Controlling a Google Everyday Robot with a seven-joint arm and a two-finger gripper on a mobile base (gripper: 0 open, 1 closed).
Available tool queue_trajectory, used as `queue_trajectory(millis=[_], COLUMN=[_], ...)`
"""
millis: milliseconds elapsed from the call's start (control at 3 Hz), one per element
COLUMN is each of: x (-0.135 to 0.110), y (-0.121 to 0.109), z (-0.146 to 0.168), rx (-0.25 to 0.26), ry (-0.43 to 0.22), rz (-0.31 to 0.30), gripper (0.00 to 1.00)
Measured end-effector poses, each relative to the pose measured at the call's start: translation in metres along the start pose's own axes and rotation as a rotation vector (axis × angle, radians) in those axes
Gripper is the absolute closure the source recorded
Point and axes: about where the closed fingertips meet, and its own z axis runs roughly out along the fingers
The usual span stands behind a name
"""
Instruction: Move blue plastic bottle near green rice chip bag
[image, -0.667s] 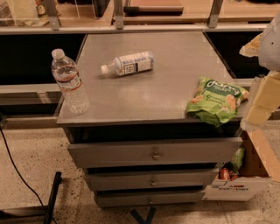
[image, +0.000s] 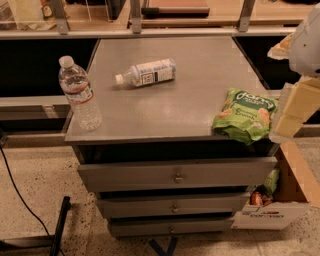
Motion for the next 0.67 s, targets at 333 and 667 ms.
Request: queue_trajectory(millis=[333,667], x=[-0.021,-0.055], y=[-0.027,-0.063], z=[0.005,0.014], rx=[0.040,0.079], ry=[-0.047,-0.096], rz=[-0.083,-0.190], gripper=[0.00,0.00])
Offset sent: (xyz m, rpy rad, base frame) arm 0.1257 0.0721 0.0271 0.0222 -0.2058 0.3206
